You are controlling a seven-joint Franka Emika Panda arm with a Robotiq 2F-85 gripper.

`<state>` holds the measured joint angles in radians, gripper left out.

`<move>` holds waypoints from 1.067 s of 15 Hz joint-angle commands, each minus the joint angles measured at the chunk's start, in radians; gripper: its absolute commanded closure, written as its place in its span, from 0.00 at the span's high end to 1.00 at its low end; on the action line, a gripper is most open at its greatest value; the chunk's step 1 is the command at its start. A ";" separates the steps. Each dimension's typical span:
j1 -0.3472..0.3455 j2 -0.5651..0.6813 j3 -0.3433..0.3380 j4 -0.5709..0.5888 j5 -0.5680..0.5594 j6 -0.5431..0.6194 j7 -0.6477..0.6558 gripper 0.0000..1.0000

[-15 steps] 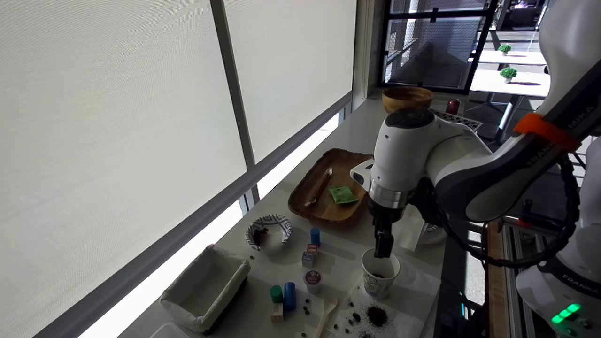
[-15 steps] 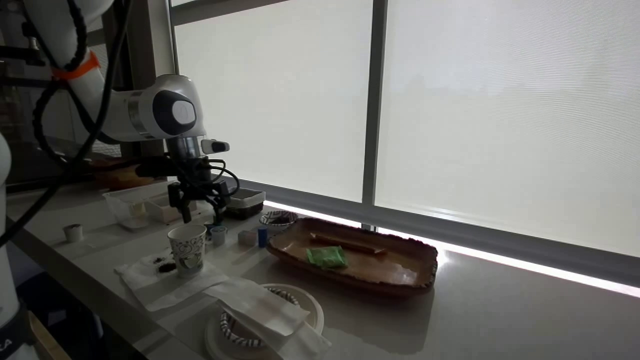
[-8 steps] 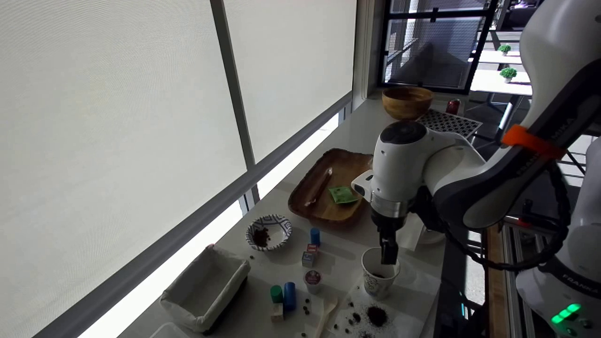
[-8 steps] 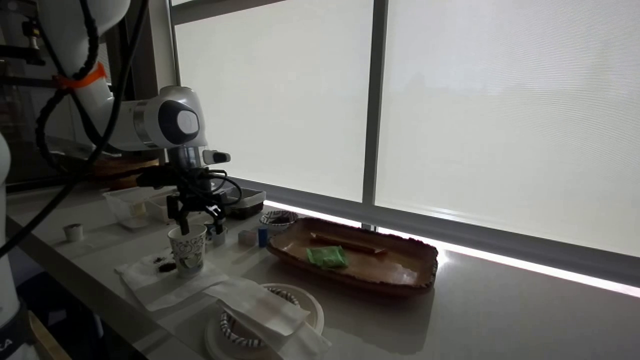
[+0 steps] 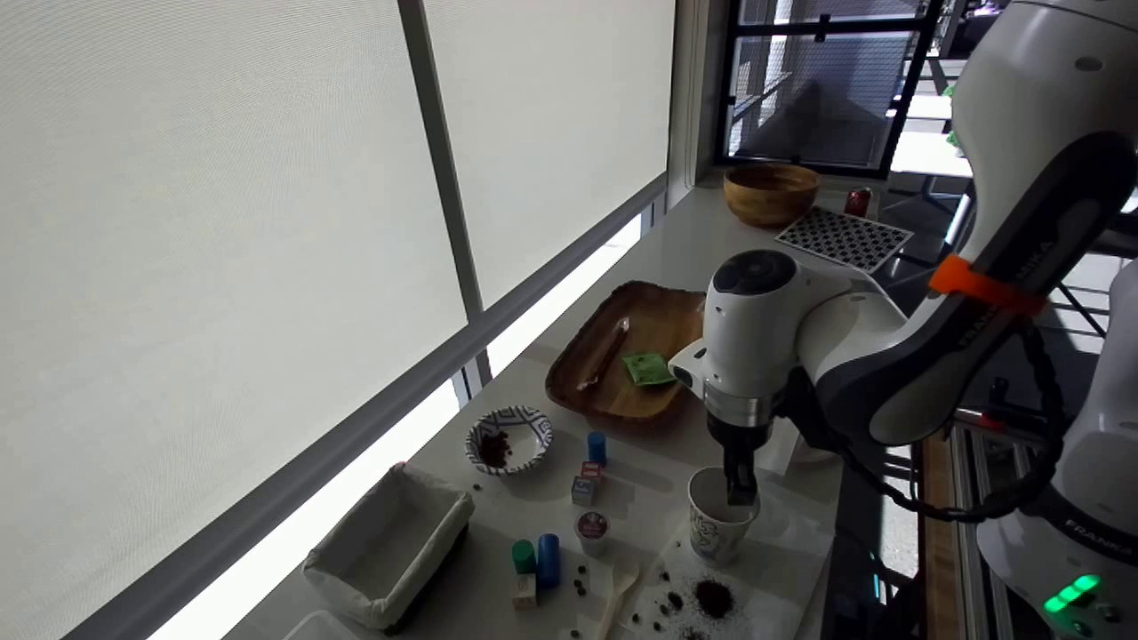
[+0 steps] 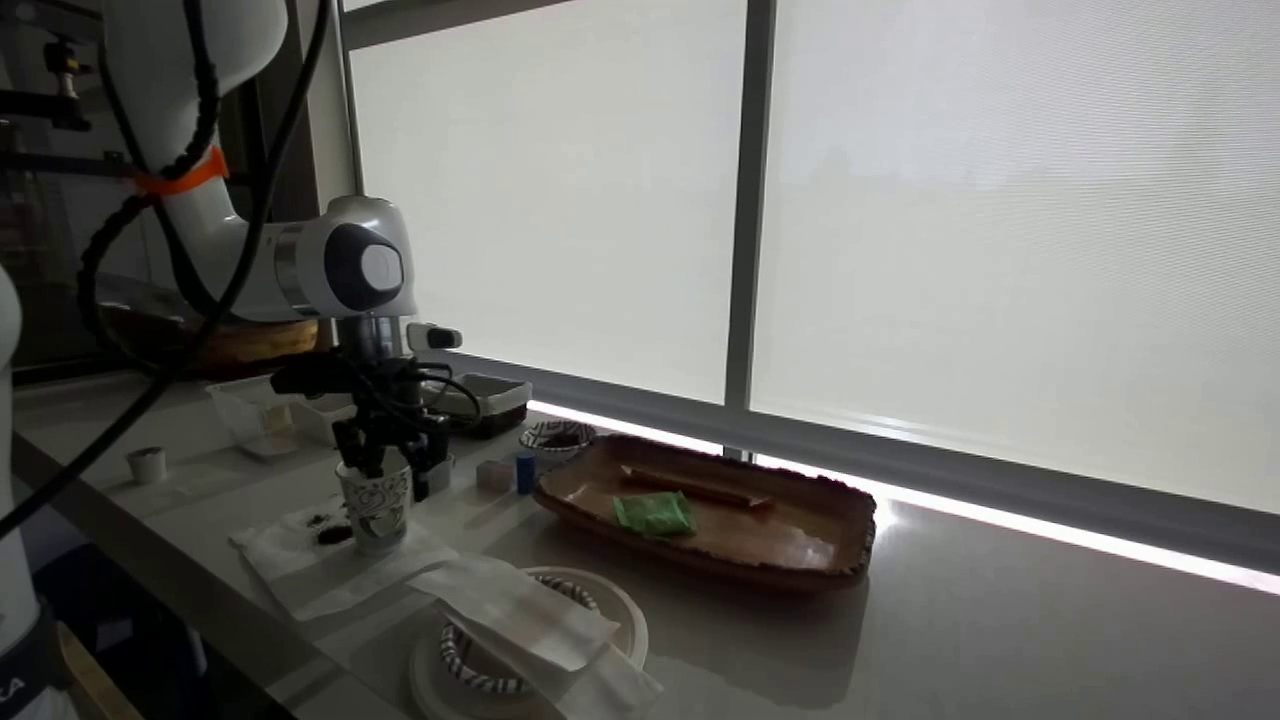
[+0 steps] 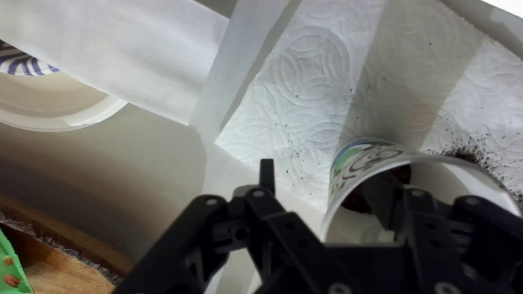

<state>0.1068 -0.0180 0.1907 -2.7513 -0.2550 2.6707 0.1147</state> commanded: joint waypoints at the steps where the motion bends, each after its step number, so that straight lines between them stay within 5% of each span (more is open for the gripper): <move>1: 0.016 0.041 -0.014 0.000 -0.013 0.054 0.039 0.30; 5: 0.029 0.058 -0.014 0.002 0.012 0.101 0.046 0.01; 16: 0.037 -0.080 -0.003 0.031 -0.045 0.004 0.094 0.01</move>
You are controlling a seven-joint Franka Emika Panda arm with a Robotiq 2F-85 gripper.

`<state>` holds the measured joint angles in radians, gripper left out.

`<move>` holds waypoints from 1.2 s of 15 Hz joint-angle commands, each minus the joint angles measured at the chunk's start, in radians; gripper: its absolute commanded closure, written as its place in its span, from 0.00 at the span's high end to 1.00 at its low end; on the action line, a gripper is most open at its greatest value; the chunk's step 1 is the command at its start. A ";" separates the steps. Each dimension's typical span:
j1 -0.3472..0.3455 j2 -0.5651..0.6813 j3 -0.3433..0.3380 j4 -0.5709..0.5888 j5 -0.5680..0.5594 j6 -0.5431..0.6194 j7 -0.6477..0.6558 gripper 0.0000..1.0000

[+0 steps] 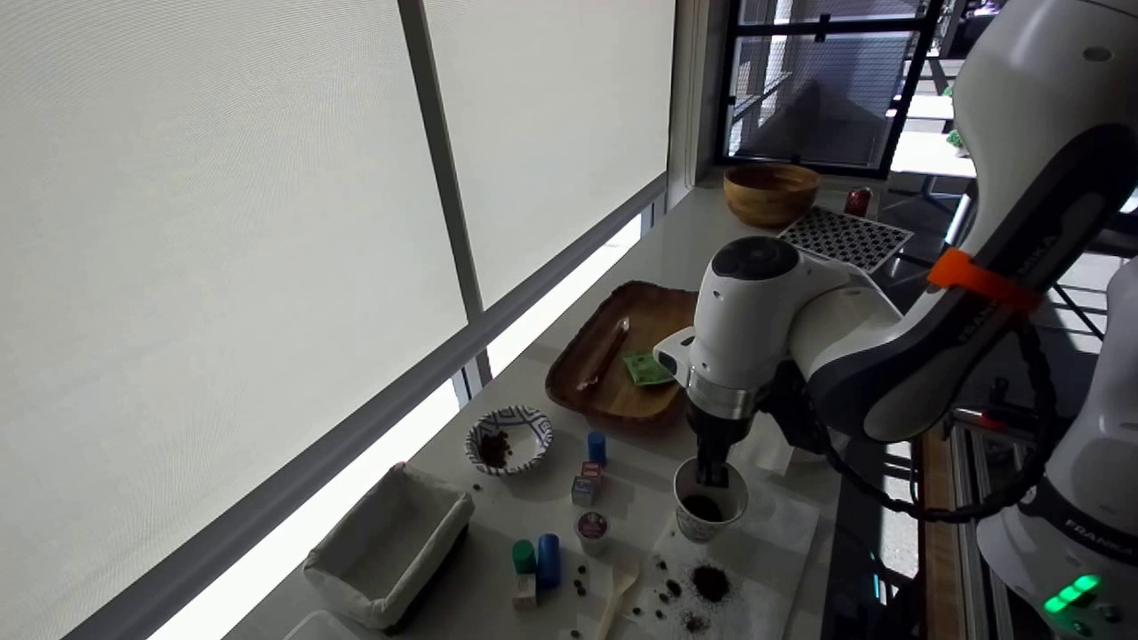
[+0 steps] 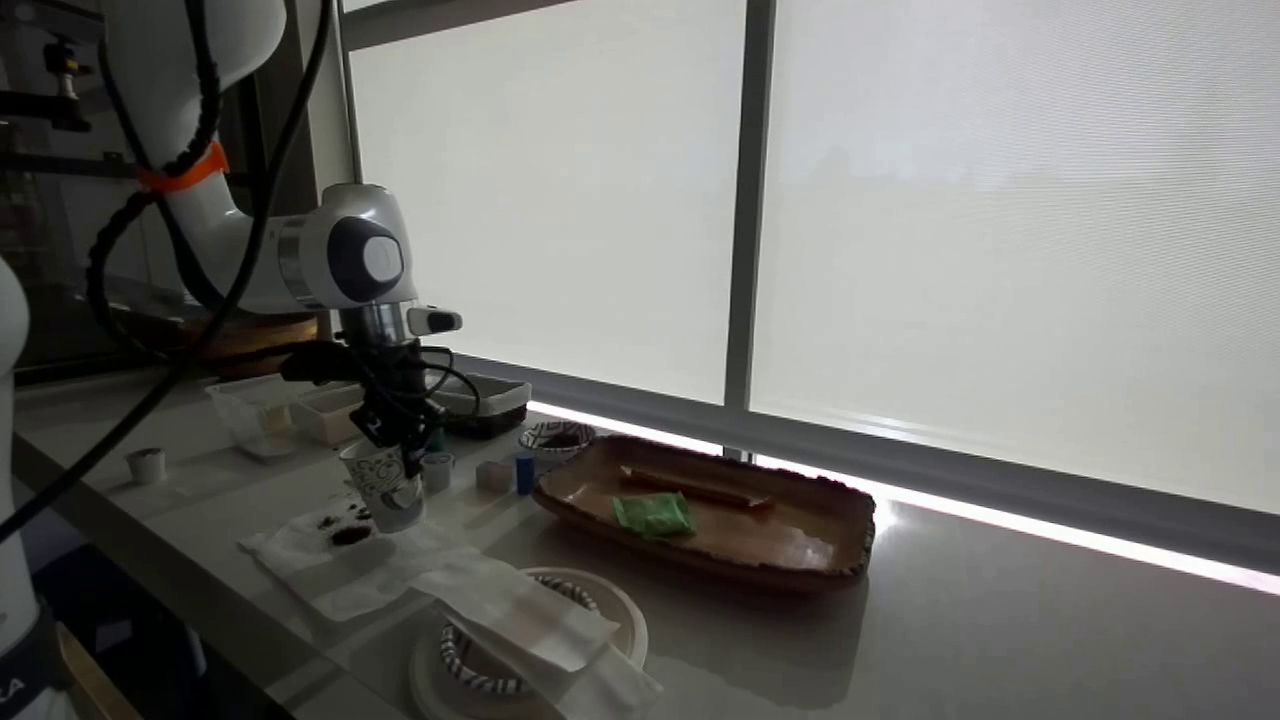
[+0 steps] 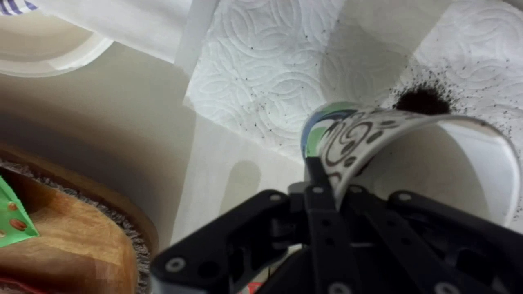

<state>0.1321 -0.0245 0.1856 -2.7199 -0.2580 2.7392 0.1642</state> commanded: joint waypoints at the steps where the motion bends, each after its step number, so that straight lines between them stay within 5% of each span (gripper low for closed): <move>1: 0.013 -0.092 0.009 0.004 -0.048 -0.065 0.048 0.01; 6: 0.011 -0.126 0.055 0.030 -0.100 0.061 0.045 0.01; 9: -0.039 -0.139 0.114 0.052 -0.288 0.109 0.187 0.01; 14: -0.116 -0.159 0.232 0.132 -0.633 -0.066 0.478 0.01; 18: -0.091 -0.091 0.265 0.183 -0.655 -0.215 0.458 0.01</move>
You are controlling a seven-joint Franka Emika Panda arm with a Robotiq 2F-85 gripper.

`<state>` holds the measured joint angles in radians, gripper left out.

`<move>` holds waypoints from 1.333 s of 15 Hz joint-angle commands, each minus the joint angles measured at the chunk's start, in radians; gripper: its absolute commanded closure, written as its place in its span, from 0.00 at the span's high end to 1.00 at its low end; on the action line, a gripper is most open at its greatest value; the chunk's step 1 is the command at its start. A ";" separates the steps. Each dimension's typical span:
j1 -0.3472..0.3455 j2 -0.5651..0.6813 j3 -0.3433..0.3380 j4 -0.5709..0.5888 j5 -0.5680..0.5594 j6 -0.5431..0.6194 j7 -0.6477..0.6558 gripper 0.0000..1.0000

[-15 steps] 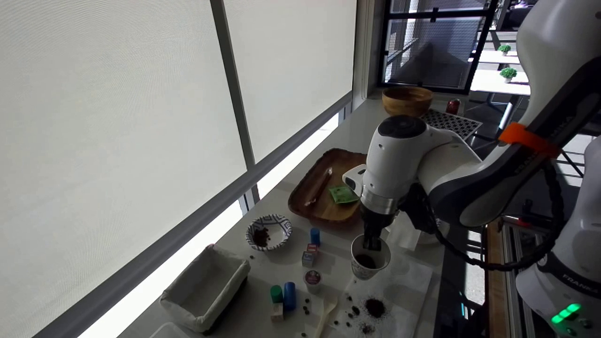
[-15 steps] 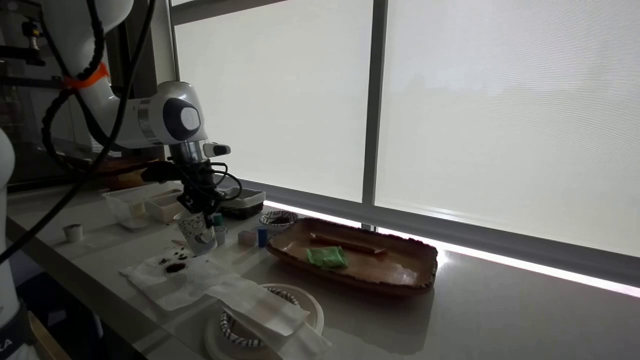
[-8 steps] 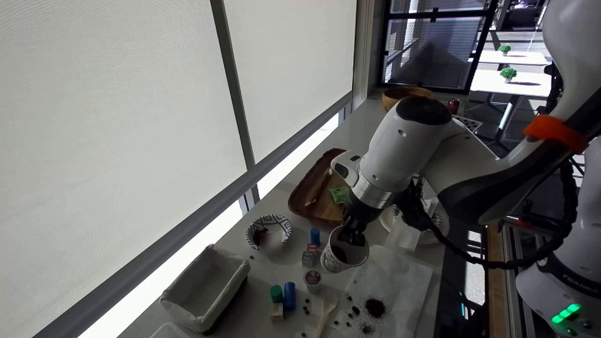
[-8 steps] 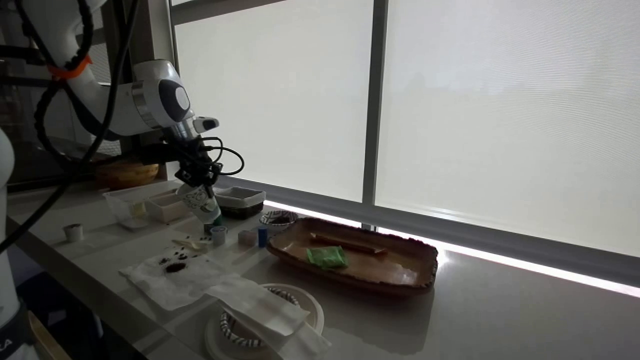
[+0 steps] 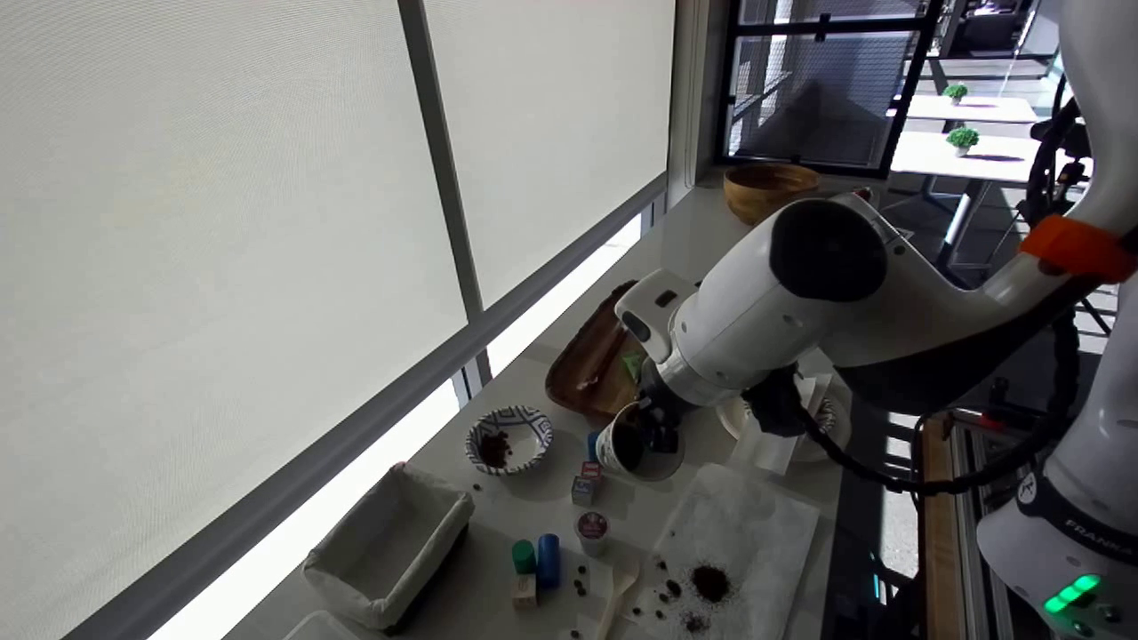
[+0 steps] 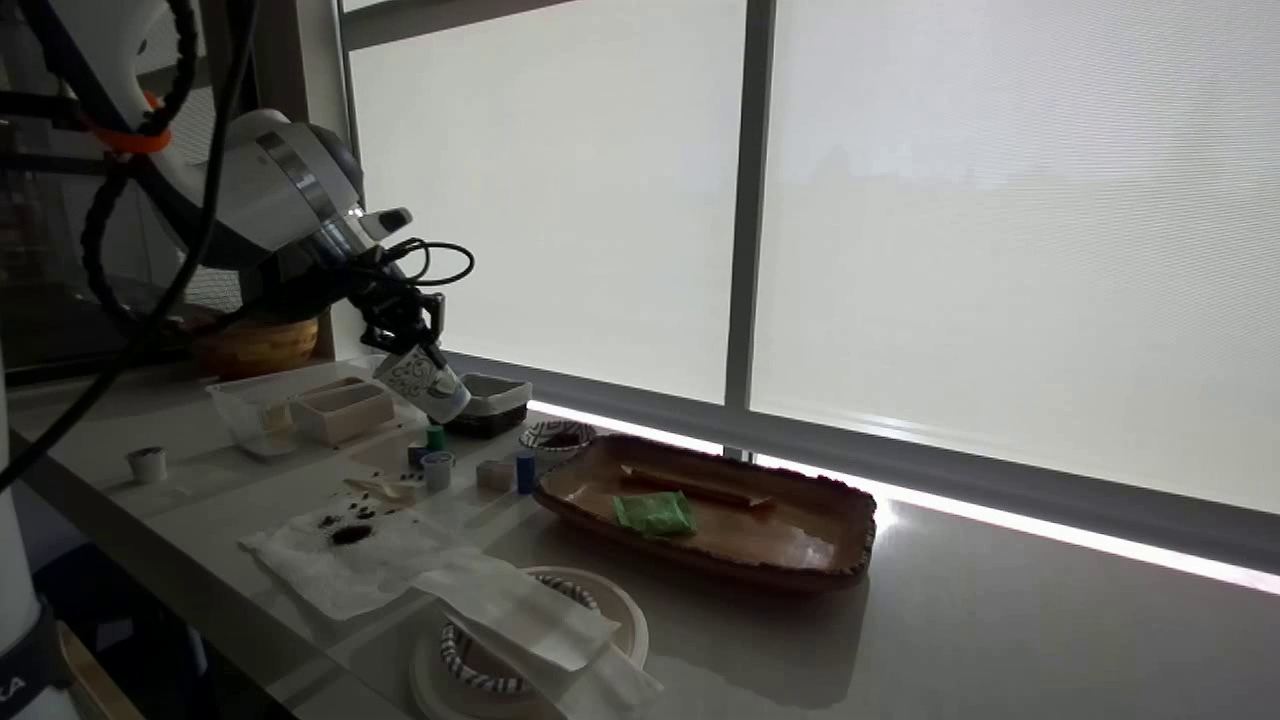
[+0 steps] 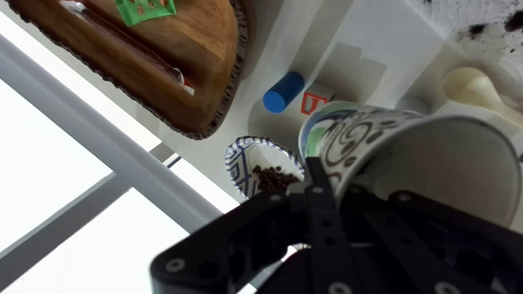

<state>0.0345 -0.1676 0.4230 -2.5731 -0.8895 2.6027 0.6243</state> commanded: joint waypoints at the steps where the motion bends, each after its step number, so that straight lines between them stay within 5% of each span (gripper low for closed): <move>1: 0.003 0.009 0.010 0.008 0.000 -0.031 -0.002 0.02; 3: 0.065 0.032 -0.037 0.019 -0.007 -0.060 0.001 0.02; 6: 0.066 0.046 -0.039 0.026 -0.008 -0.060 -0.001 0.01; 14: 0.219 0.224 -0.042 0.143 0.039 -0.341 -0.171 0.01; 20: 0.294 0.305 -0.055 0.257 0.011 -0.548 -0.101 0.01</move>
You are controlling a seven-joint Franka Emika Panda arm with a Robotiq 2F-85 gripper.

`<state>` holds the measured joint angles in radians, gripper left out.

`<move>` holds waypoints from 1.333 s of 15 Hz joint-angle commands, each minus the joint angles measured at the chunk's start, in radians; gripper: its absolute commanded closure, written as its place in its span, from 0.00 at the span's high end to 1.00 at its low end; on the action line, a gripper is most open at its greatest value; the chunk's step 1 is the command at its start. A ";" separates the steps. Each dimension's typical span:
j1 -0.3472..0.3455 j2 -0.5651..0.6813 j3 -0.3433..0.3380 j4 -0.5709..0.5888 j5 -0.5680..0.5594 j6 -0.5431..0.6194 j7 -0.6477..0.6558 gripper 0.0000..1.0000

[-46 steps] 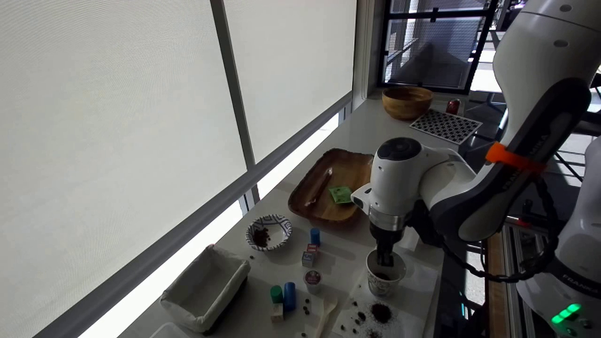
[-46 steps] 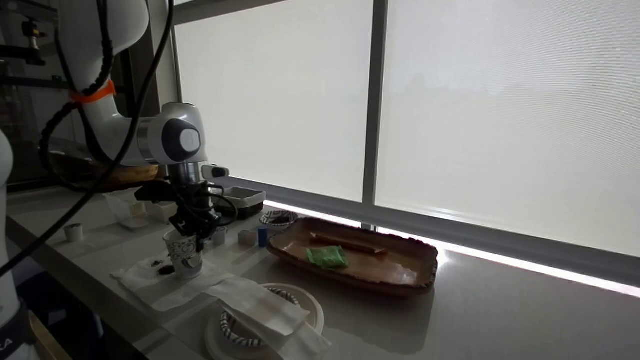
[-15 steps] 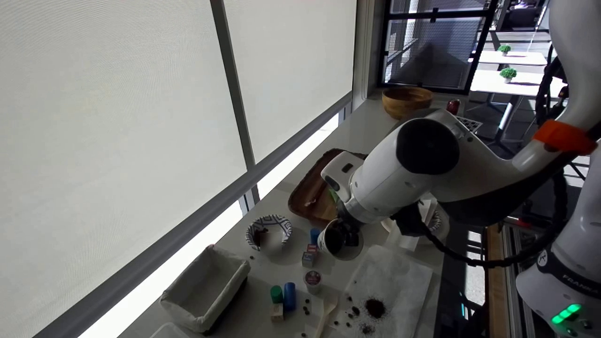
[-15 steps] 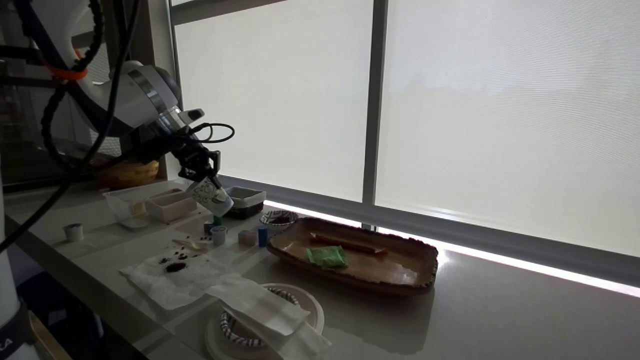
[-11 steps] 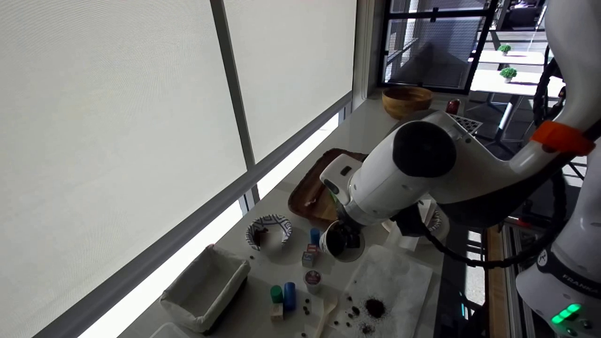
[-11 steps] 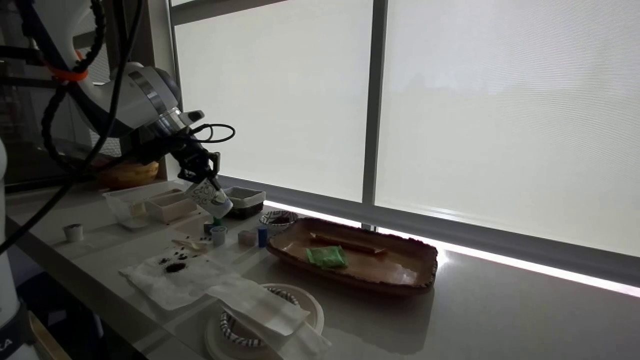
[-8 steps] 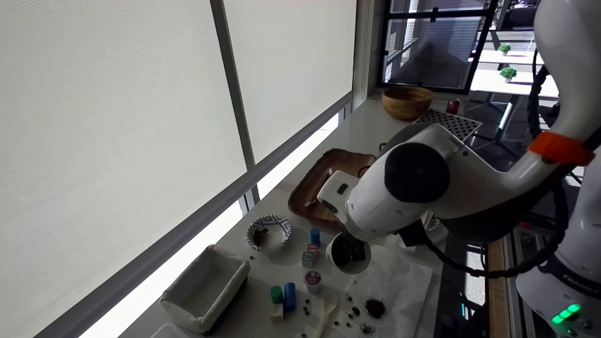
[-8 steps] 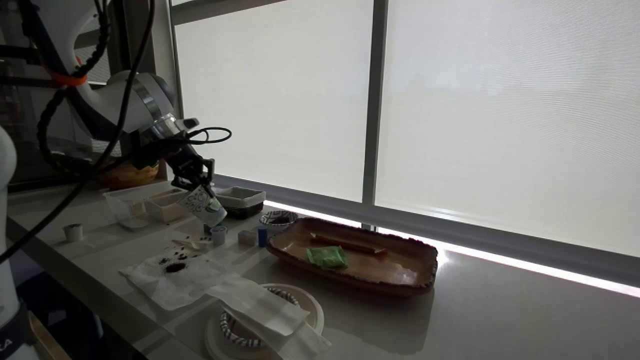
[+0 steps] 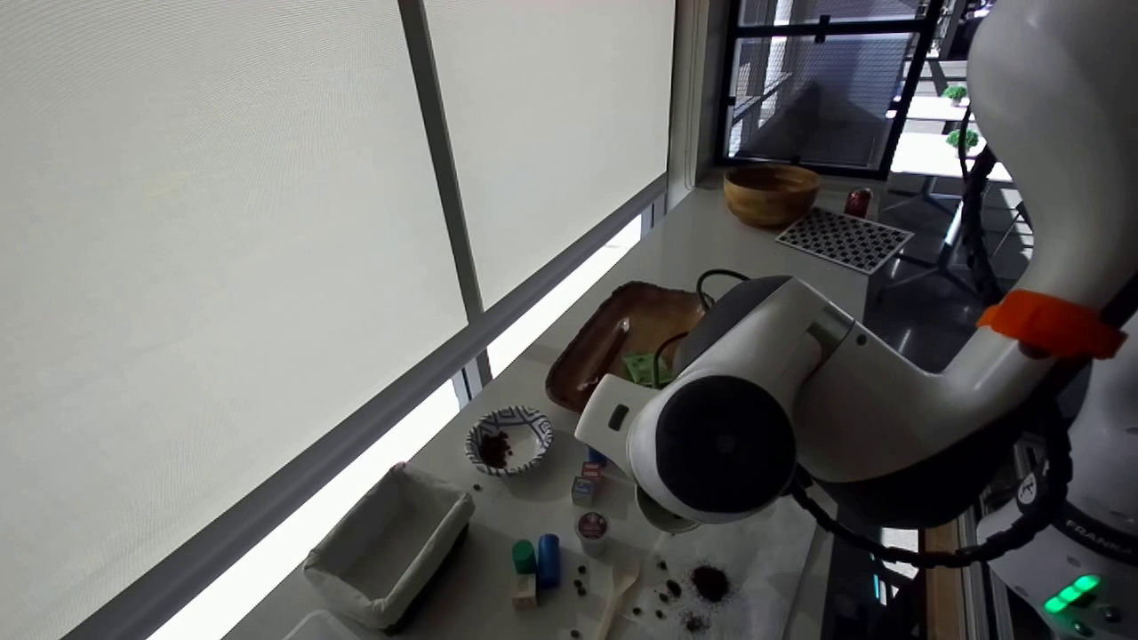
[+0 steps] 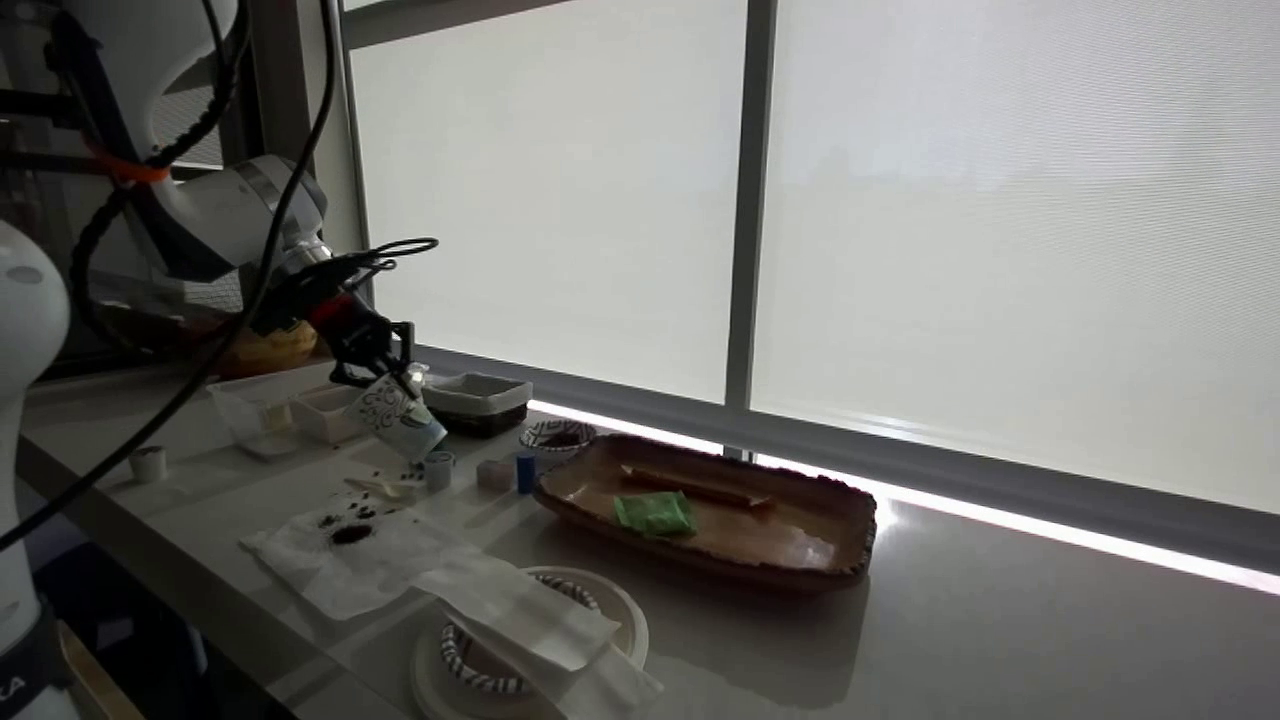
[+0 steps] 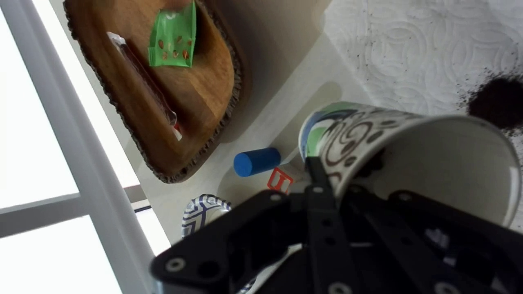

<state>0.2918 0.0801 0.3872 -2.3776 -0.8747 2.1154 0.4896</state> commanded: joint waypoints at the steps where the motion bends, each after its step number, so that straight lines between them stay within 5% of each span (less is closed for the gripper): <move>1: 0.042 0.075 -0.023 0.079 0.000 -0.066 0.041 0.01; 6: 0.075 0.152 -0.050 0.138 -0.006 -0.116 0.103 0.01; 13: 0.132 0.221 -0.067 0.215 -0.010 -0.327 0.243 0.01; 20: 0.130 0.225 -0.066 0.219 0.002 -0.301 0.220 0.01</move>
<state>0.4086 0.2862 0.3295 -2.1759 -0.8798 1.8334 0.7030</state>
